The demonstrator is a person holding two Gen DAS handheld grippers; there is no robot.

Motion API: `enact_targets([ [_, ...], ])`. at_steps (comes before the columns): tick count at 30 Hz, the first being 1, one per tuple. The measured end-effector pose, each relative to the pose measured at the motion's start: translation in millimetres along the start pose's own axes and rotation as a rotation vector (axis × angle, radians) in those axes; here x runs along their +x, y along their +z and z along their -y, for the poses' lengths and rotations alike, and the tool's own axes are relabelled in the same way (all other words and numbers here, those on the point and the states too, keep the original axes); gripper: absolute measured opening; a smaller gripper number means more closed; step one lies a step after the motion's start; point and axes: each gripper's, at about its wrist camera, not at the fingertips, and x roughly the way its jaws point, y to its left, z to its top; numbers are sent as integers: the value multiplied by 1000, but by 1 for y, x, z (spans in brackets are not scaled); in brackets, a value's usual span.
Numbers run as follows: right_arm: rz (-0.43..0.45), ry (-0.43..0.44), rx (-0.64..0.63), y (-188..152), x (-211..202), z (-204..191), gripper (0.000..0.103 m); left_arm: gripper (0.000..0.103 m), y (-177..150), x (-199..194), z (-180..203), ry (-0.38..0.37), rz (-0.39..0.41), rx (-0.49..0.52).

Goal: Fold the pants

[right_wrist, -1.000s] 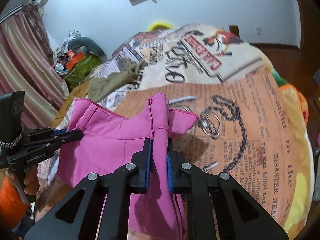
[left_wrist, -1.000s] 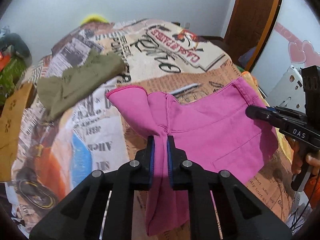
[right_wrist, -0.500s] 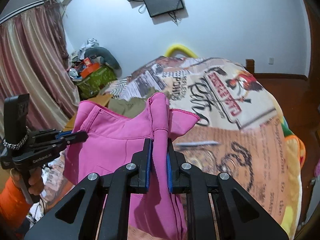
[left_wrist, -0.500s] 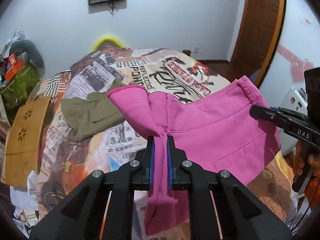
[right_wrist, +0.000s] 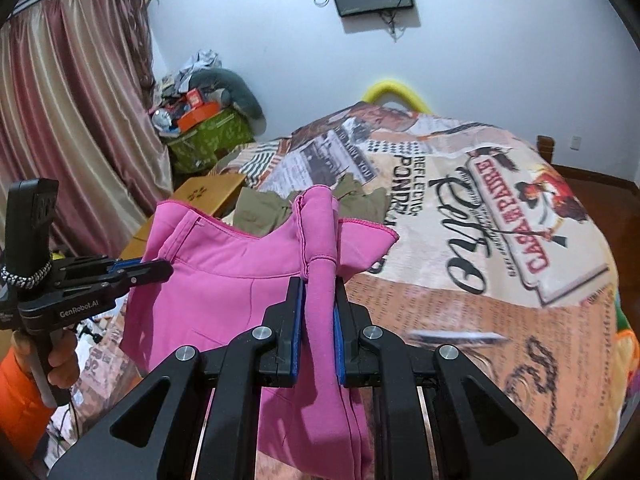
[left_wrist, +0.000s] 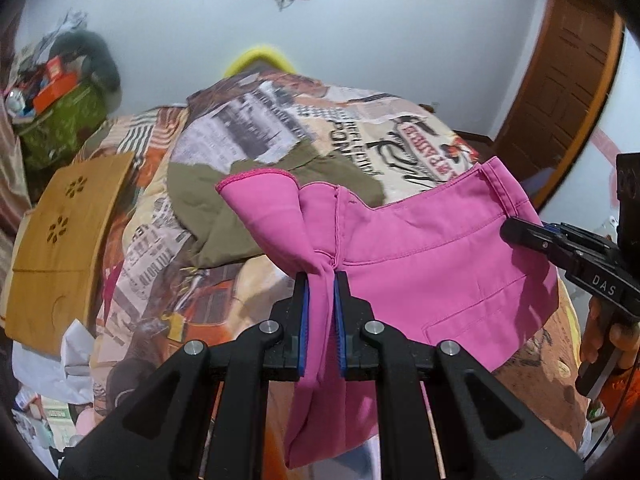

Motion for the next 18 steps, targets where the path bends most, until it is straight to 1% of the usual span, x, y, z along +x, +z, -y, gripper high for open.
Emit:
enact_targets([
  [3, -14, 9, -6, 7, 21, -6, 11, 11, 7, 12, -16, 20, -9, -6],
  [8, -20, 27, -39, 24, 52, -16, 11, 11, 24, 34, -40, 71, -3, -13],
  [12, -13, 18, -113, 42, 70, -24, 11, 11, 40, 44, -55, 94, 23, -18],
  [16, 9, 13, -136, 61, 89, -24, 11, 11, 61, 55, -68, 117, 58, -16],
  [18, 16, 9, -136, 67, 98, -21, 11, 11, 71, 65, -72, 126, 63, -16],
])
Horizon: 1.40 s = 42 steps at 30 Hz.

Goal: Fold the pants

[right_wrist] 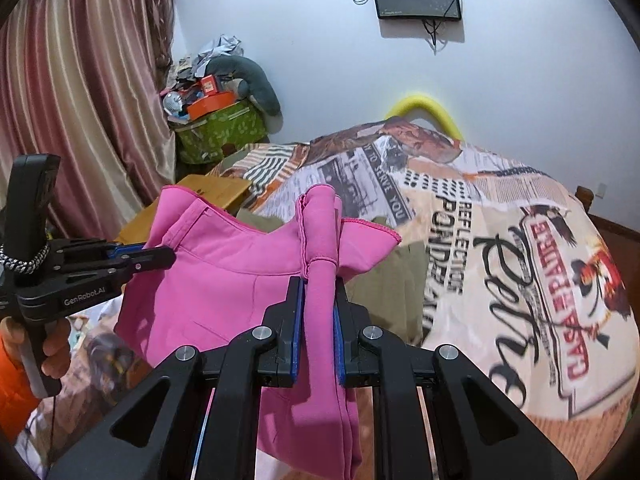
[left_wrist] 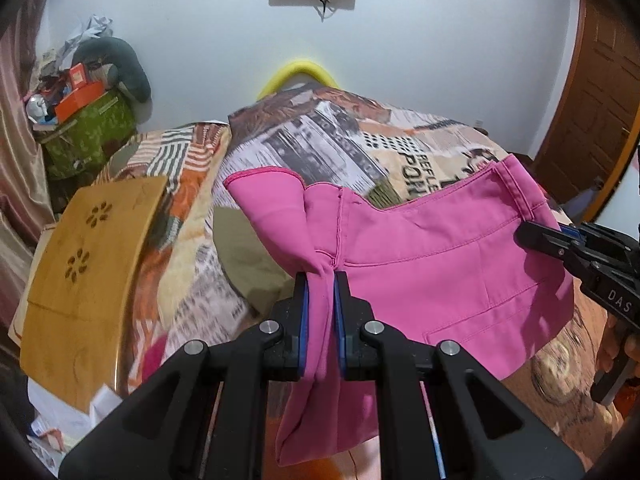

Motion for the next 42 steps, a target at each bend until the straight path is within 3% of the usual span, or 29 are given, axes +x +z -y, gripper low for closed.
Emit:
enact_targets([
  [11, 18, -40, 81, 13, 57, 32, 11, 11, 33, 67, -1, 36, 8, 34],
  [21, -34, -75, 119, 2, 104, 58, 12, 11, 28, 136, -6, 55, -90, 21],
  [25, -52, -62, 142, -7, 105, 69, 19, 12, 20, 146, -18, 45, -117, -1],
  [28, -64, -67, 148, -11, 100, 73, 22, 13, 12, 152, -22, 77, -141, 18],
  [31, -77, -89, 139, -14, 94, 71, 43, 13, -1, 155, -27, 117, -178, 44],
  [36, -87, -127, 78, -25, 79, 72, 44, 13, -26, 154, -39, 175, -231, 67],
  [42, -95, -147, 85, -34, 56, 79, 44, 13, -37, 138, -46, 172, -234, 61],
])
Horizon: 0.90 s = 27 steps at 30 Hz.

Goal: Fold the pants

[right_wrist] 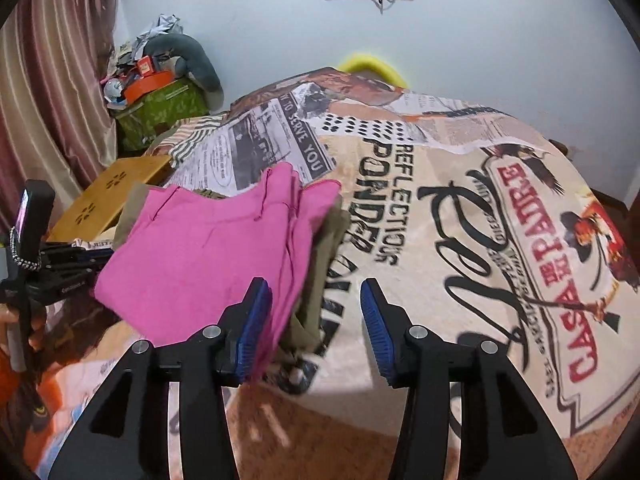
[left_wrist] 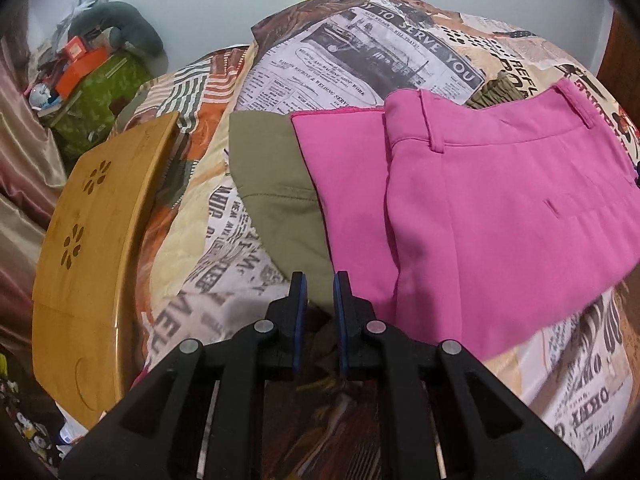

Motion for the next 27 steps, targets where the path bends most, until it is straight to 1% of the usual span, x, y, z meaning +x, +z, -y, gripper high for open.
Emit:
enact_targets([
  [3, -2, -11, 6, 0, -8, 1, 44, 13, 0, -15, 2, -3, 12, 6],
  [7, 13, 24, 37, 8, -28, -2, 44, 13, 3, -50, 5, -33, 56, -15],
  [10, 57, 50, 30, 16, -54, -13, 44, 13, 3, -95, 10, -58, 122, -23],
  [14, 136, 73, -12, 28, -100, -35, 44, 13, 0, -167, 25, -69, 237, 17],
  [15, 166, 86, -19, 31, -116, -42, 44, 13, -1, -182, 27, -74, 260, 22],
  [18, 232, 123, -21, 36, -154, -56, 44, 15, -9, -248, 38, -107, 370, 37],
  [19, 264, 136, -25, 38, -172, -63, 44, 15, -10, -262, 40, -110, 394, 42],
  [21, 306, 154, -35, 39, -197, -73, 44, 15, -19, -305, 47, -121, 466, 45],
  [22, 340, 162, -45, 39, -216, -81, 44, 15, -22, -319, 47, -124, 488, 41],
  [24, 380, 173, -63, 38, -240, -90, 44, 15, -33, -357, 50, -130, 548, 30],
  [27, 468, 181, -86, 30, -288, -106, 44, 15, -53, -403, 55, -116, 639, 29],
])
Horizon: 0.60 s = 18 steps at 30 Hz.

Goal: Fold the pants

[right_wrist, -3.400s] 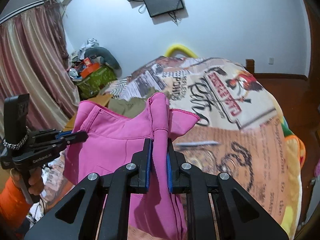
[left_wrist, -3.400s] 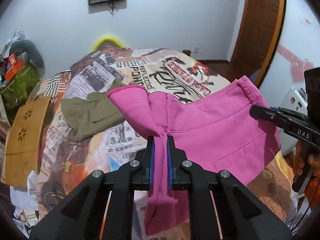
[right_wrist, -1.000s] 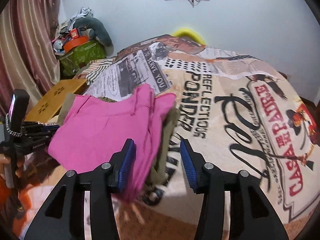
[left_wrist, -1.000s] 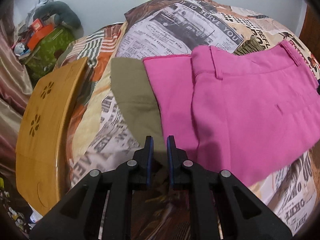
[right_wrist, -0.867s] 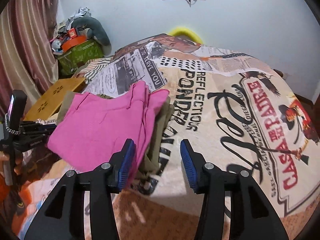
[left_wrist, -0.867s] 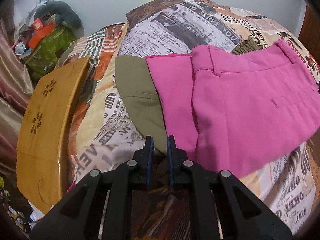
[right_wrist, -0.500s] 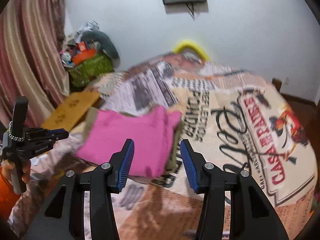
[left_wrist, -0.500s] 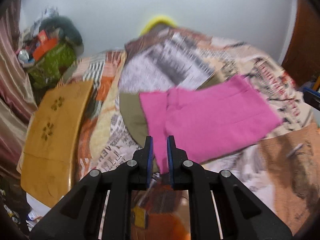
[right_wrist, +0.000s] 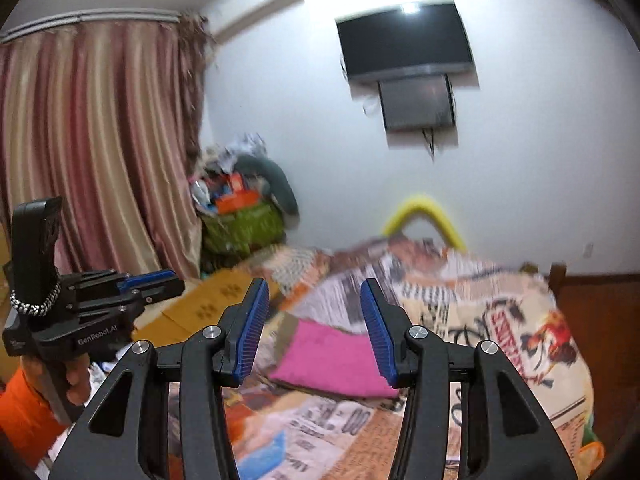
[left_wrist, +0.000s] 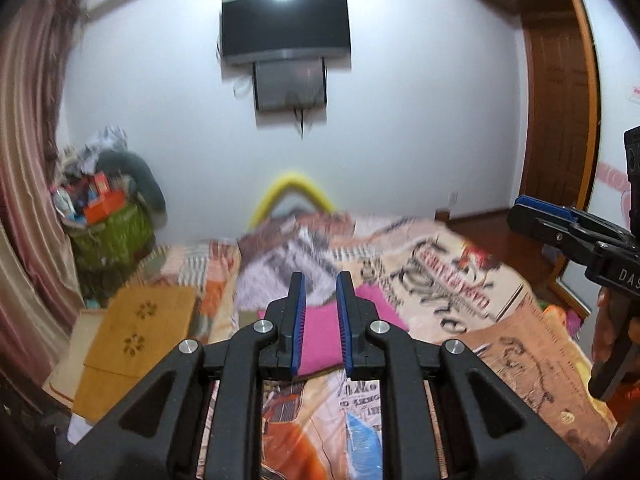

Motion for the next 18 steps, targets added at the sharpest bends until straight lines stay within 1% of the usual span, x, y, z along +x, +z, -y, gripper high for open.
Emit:
enact_targets([
  [3, 67, 7, -28, 7, -36, -21, 44, 16, 2, -46, 10, -2, 77, -5],
  [5, 106, 0, -62, 8, -58, -37, 44, 17, 0, -70, 14, -4, 116, -18],
  [8, 164, -18, -113, 7, -87, -60, 44, 22, -7, -109, 23, 22, 187, -32],
  [10, 192, -13, -119, 3, -103, -71, 44, 31, -12, -129, 27, 37, 224, -38],
  [12, 204, -15, -121, -1, -110, -77, 44, 34, -19, -150, 32, 50, 263, -43],
  [14, 218, -31, -131, -8, -120, -87, 44, 39, -27, -165, 35, 54, 286, -44],
  [16, 223, -41, -139, -12, -123, -92, 44, 51, -35, -176, 36, 58, 299, -53],
  [18, 222, -58, -147, -17, -125, -100, 44, 57, -42, -185, 36, 57, 307, -68],
])
